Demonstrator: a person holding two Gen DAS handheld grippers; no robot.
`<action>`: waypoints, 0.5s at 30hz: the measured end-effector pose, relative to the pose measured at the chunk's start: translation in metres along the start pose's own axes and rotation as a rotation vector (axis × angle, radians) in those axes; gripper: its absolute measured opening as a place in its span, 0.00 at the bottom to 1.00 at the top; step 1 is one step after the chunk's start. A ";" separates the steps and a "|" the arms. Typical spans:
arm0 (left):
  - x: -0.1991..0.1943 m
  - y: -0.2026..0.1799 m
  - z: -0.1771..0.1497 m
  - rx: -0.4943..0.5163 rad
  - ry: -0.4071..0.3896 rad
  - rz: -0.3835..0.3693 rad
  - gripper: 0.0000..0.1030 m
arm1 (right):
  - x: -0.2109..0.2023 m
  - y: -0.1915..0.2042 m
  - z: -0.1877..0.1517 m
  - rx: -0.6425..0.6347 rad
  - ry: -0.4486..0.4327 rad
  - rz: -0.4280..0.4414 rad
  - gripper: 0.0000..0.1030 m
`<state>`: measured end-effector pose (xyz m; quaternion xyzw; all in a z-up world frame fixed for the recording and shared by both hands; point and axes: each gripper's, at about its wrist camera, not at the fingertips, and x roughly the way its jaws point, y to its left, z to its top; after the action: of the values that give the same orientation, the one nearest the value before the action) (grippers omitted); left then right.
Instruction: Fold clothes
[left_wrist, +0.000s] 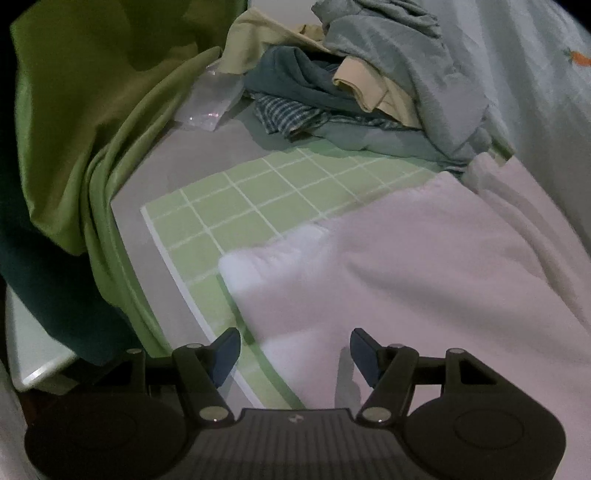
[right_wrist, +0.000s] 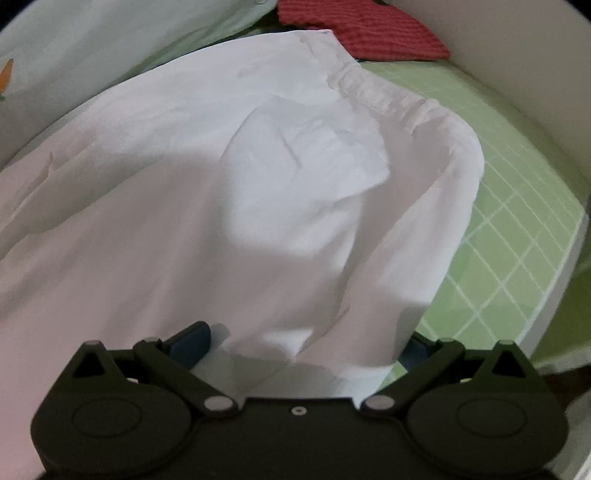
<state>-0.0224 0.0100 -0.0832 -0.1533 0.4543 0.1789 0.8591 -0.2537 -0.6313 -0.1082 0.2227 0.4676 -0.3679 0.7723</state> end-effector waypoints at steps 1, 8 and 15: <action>0.003 0.001 0.003 0.011 0.000 -0.004 0.65 | -0.001 0.002 -0.001 0.012 -0.001 -0.010 1.00; 0.015 0.008 0.014 0.034 0.041 -0.045 0.48 | -0.012 0.015 -0.008 0.076 -0.029 -0.085 0.78; 0.006 0.010 0.016 -0.078 0.030 -0.084 0.07 | -0.032 0.006 0.001 0.120 -0.098 -0.024 0.13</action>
<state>-0.0120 0.0264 -0.0800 -0.2083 0.4528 0.1578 0.8524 -0.2574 -0.6165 -0.0794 0.2446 0.4089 -0.4150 0.7751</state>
